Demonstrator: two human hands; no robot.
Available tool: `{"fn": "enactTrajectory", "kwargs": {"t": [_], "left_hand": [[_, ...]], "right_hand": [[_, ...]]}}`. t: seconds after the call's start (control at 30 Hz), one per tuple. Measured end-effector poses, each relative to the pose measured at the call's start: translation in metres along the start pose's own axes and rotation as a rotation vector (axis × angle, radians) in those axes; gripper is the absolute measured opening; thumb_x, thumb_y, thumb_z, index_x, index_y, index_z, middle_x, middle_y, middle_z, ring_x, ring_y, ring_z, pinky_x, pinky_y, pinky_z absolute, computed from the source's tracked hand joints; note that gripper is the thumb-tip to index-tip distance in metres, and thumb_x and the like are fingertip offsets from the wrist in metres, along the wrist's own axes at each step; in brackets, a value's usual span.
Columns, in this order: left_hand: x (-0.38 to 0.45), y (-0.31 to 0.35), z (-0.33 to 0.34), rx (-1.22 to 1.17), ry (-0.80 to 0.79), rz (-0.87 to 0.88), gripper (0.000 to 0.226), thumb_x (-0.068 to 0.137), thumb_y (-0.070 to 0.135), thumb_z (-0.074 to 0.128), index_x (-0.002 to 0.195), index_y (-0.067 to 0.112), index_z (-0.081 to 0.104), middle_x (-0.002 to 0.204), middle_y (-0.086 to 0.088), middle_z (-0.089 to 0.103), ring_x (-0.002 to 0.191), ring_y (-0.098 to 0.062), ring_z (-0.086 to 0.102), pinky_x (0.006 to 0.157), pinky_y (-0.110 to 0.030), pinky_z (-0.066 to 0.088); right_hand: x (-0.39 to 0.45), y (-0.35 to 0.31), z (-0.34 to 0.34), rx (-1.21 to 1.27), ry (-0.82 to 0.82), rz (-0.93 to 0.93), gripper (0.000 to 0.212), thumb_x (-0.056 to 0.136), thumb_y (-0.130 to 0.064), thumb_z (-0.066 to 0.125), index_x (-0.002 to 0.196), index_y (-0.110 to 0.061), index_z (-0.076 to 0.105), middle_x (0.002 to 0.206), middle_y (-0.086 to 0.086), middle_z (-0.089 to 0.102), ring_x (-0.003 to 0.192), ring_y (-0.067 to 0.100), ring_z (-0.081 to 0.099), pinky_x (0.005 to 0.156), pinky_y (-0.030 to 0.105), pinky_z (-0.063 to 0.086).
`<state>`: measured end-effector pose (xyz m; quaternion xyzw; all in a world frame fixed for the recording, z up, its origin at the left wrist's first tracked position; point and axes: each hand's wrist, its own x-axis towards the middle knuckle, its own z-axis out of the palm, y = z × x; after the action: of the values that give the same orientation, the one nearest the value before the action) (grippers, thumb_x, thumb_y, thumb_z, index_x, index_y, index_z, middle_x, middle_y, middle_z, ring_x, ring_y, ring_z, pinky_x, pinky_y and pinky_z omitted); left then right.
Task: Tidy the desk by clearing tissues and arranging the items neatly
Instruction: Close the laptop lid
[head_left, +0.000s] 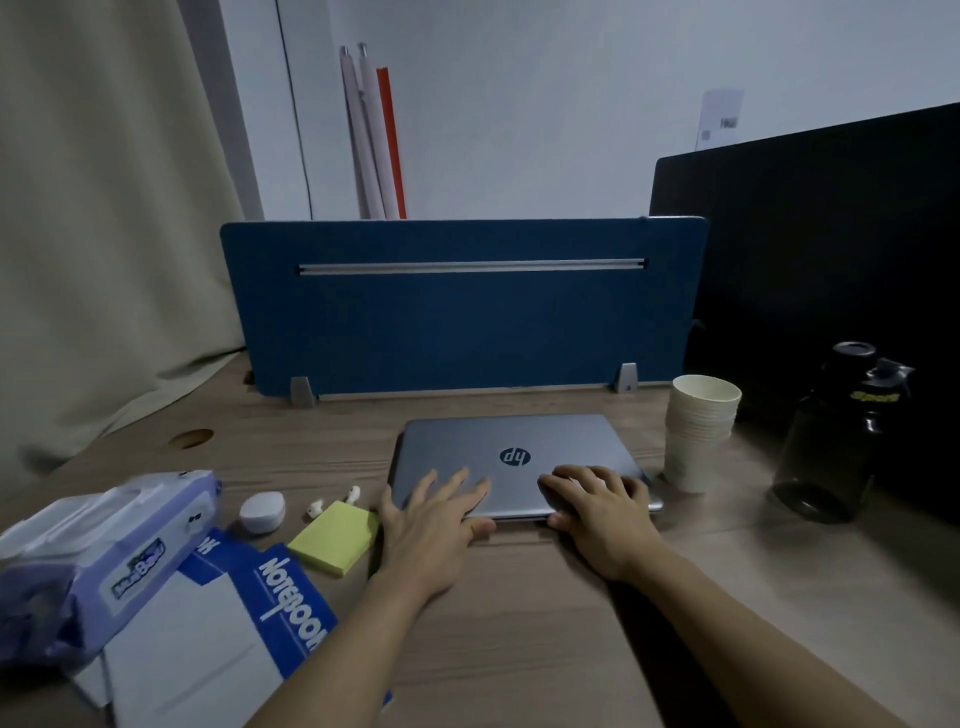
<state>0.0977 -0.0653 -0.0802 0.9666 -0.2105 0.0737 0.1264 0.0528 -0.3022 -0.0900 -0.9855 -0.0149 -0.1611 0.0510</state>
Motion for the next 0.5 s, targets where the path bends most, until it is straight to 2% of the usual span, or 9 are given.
{"fn": "enactTrajectory", "kwargs": {"t": [0.3, 0.5], "left_hand": [[0.081, -0.02, 0.017, -0.042, 0.059, -0.028, 0.055, 0.09, 0.069, 0.035, 0.143, 0.058, 0.026, 0.159, 0.024, 0.021, 0.147, -0.014, 0.013, 0.108, -0.06, 0.009], [0.106, -0.024, 0.028, -0.029, 0.1, -0.024, 0.058, 0.088, 0.074, 0.031, 0.144, 0.056, 0.026, 0.158, 0.022, 0.023, 0.146, -0.013, 0.015, 0.108, -0.059, 0.008]], "right_hand": [[0.08, 0.021, 0.03, 0.015, 0.041, -0.016, 0.048, 0.091, -0.056, 0.036, 0.137, -0.045, 0.032, 0.145, -0.015, 0.04, 0.133, 0.021, 0.032, 0.1, 0.048, 0.02], [0.103, 0.027, 0.04, 0.018, 0.039, -0.044, 0.049, 0.087, -0.047, 0.038, 0.136, -0.042, 0.033, 0.145, -0.011, 0.039, 0.134, 0.02, 0.031, 0.104, 0.046, 0.017]]}}
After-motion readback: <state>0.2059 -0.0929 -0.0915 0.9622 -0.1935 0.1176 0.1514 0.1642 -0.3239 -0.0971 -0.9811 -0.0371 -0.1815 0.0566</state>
